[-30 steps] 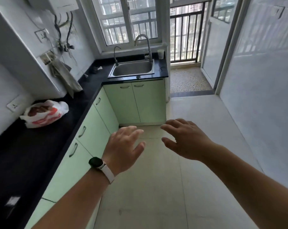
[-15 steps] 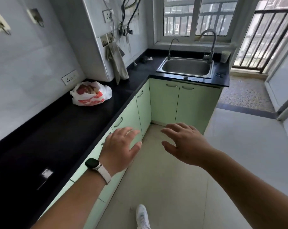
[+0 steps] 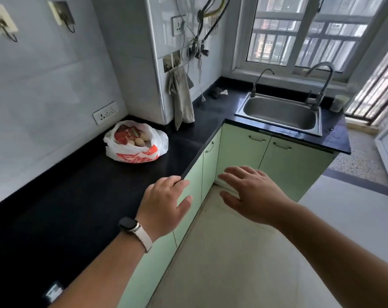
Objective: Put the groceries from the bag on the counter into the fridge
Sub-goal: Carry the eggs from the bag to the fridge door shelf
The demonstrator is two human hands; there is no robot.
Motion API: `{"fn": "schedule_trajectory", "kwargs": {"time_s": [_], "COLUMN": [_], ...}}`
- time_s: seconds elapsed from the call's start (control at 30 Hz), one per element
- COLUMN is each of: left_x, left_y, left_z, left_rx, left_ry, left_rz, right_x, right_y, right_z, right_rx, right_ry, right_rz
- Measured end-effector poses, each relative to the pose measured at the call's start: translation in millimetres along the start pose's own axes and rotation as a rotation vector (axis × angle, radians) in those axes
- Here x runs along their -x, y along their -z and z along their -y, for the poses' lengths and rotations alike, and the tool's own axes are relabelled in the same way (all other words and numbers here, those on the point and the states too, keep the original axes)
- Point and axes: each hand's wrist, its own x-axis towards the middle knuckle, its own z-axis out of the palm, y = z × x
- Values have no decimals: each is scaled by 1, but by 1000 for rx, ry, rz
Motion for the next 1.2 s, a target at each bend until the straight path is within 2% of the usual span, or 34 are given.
{"fn": "schedule_trajectory", "kwargs": {"time_s": [0.33,0.6,0.97,1.2], "left_x": [-53,-117,-237,-267], "left_y": [-1,-23,-41,-34], "left_z": [47,74,65,73], "left_rx": [-29,-95,-177,-225], "left_ry": [51,168,382,492], "left_rz": [34,51,57,17], "right_x": [-93,-191,-331,-386], "right_y": [-4,-26,-14,-12], "right_z": [-6,-45,-131,-140], "right_rx": [-3,-67,-96,-111], "right_ry": [82,201,435,551], "right_rz": [-5,18,49,49]}}
